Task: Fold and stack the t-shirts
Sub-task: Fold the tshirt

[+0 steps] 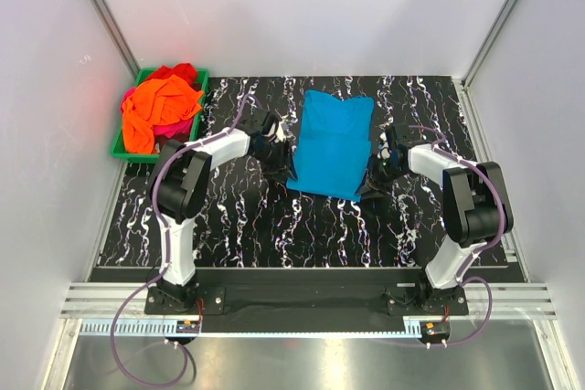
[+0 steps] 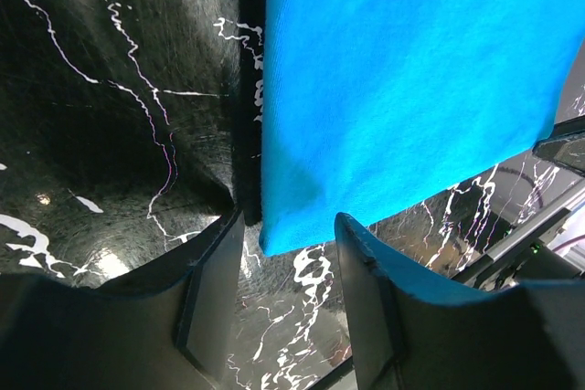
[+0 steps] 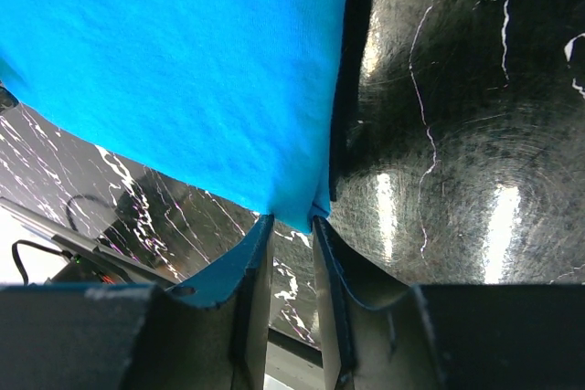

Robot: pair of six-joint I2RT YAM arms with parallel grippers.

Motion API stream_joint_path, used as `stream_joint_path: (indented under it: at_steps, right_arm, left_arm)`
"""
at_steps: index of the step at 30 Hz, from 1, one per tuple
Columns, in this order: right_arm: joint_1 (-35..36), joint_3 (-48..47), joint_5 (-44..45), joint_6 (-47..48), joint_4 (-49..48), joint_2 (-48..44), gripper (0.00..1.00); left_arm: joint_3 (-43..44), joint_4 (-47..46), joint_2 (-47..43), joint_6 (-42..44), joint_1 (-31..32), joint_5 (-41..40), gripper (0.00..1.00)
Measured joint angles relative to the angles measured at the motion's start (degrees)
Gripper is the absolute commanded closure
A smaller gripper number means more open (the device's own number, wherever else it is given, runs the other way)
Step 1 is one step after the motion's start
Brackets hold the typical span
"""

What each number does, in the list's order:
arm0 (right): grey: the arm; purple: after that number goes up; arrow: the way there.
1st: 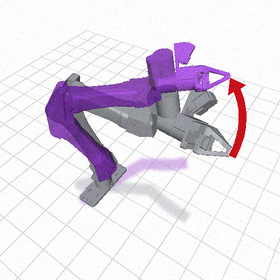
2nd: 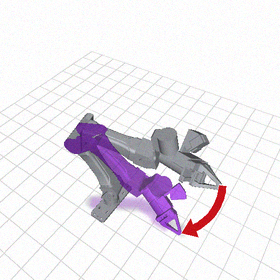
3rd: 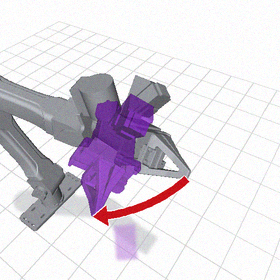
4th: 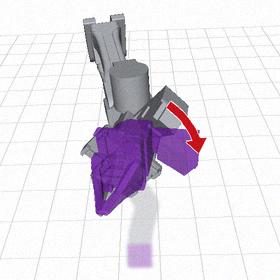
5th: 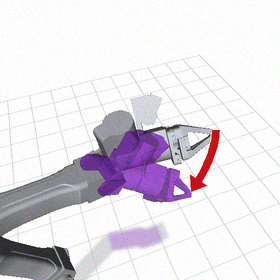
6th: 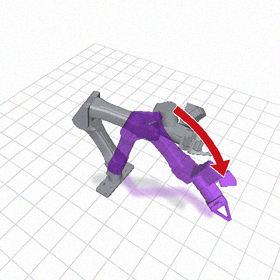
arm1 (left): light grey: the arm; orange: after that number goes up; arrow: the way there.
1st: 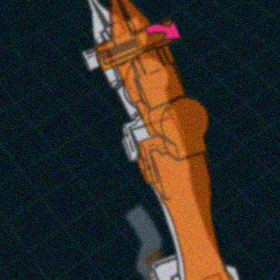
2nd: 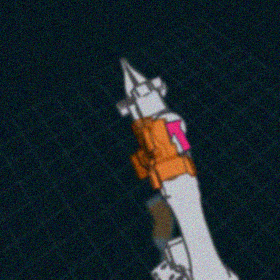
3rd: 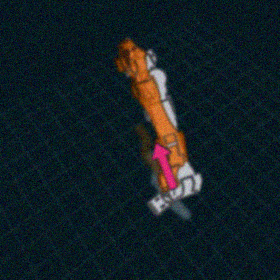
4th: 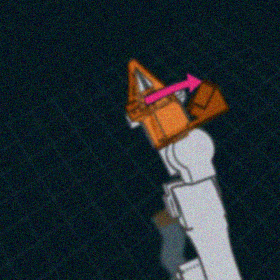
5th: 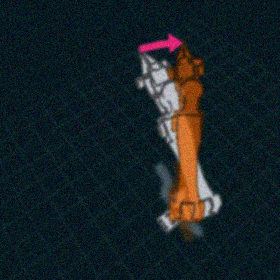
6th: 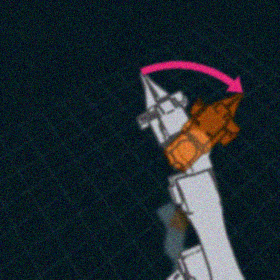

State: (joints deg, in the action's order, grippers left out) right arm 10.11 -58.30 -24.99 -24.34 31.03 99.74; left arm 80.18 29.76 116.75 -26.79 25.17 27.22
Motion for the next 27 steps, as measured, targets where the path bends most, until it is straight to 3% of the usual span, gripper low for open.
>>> stream_joint_path:
  at_steps: [4, 6, 8, 11, 18, 27]
  right_arm:
    - [0.0, 0.2, 0.0, 0.0, -0.2, 0.0, 0.73]
    - [0.0, 0.4, 0.0, 0.0, -0.5, 0.0, 0.75]
    - [0.0, 0.6, 0.0, 0.0, -0.8, 0.0, 0.89]
    - [0.0, 0.6, 0.0, -0.5, -1.2, 0.0, 1.0]
    - [0.0, 0.9, 0.4, -1.9, -1.3, -2.8, 1.0]
    - [0.0, 6.1, 0.5, -3.8, -2.6, -6.7, 1.0]
  left_arm:
    - [-0.2, -0.7, 0.0, -0.4, 0.0, 0.1, 0.71]
    - [-0.2, -1.1, 0.0, -0.7, 0.0, 0.4, 0.88]
    - [-0.2, -1.2, 0.0, -0.5, 0.0, 0.7, 1.0]
    - [-0.2, -1.2, 0.0, -0.5, 0.0, 1.0, 1.0]
    - [-1.2, -0.6, -2.2, -0.6, 0.0, 0.7, 1.0]
    - [-14.9, -7.7, -13.2, -4.4, 0.0, 0.9, 1.0]
